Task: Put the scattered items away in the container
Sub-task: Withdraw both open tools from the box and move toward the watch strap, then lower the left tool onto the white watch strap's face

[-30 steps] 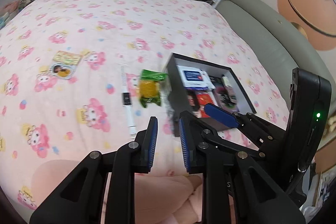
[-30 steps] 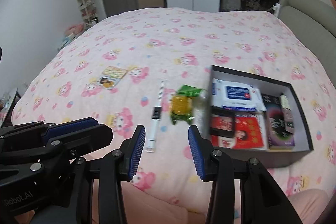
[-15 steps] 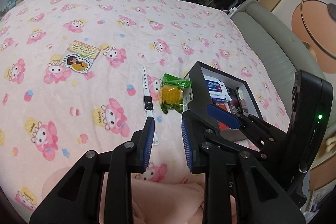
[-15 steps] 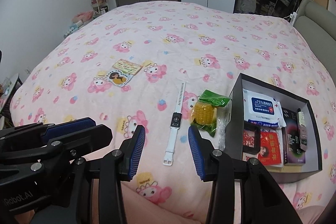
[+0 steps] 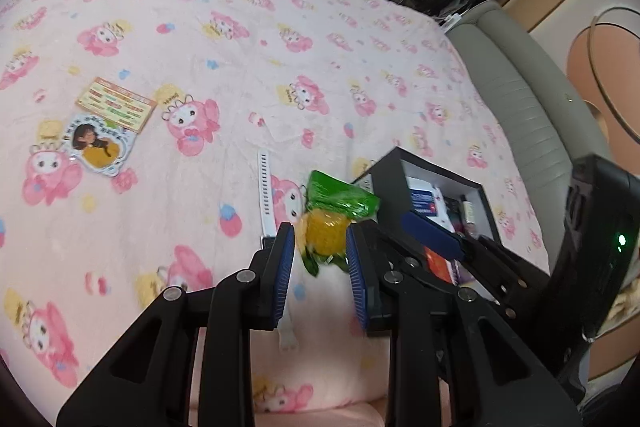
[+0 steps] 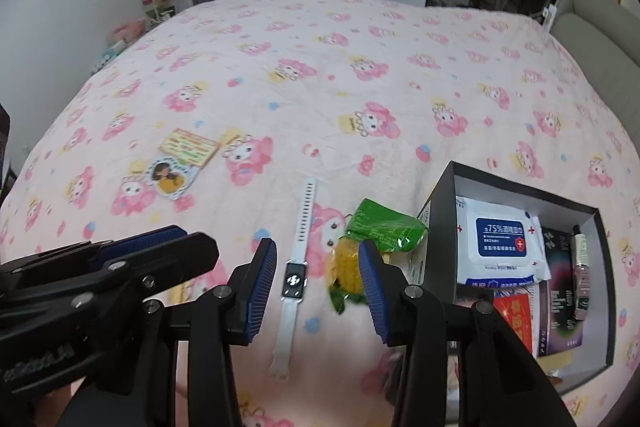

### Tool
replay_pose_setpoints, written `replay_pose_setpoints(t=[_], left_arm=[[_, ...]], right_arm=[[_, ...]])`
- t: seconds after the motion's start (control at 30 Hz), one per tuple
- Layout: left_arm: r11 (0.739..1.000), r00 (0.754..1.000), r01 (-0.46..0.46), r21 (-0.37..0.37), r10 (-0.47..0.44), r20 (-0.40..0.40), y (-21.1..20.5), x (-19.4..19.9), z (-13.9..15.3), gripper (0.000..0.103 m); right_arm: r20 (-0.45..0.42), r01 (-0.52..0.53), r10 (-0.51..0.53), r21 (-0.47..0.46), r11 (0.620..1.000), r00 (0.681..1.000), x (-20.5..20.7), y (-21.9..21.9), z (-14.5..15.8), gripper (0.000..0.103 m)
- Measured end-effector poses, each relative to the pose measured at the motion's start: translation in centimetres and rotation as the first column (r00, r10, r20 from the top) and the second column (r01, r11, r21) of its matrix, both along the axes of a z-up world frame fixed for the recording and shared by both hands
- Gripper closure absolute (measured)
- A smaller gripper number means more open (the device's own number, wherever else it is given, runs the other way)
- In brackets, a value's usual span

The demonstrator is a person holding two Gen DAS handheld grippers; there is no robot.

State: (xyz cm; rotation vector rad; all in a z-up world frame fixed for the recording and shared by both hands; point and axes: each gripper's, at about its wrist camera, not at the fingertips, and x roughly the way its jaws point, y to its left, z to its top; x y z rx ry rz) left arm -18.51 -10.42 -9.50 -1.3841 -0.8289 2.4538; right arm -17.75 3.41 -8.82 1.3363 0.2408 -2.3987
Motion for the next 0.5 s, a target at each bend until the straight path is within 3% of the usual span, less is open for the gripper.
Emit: replay_pose_setpoints(t=[0.07,0.13,0.33,0.5], left_arm=[[0.996,0.999,-0.017,0.082,0.013,0.045,-0.5,-1.1,-1.9,0.078],[0.992,0.996,-0.041,0.116,0.031,0.089,-0.7,-1.7,-4.0,0.078],[0.993,0.966,-0.067,0.096,0.041,0.254,-0.5,-1.9,-9.3,0.078],[0.99,0.948,-0.107,0.087,0.075,0.309,-1.2,-1.7,-10.9,0.078]], right_arm=[[0.031,0.004,-0.004,-0.001,1.0,1.0,-0.6,-0.1,-1.4,0.064],[0.062,0.008,-0.008,-0.001,1.0,0.998,-1.2,-0.2,-2.8,0.064],[0.156,0.02,-0.02,-0.002,1.0,0.988,-3.0,-0.4,-7.0,0.065],[0.227,0.036,-0.035,0.003,0.999,0.973,-3.3,-0.8,-10.7,0.065]])
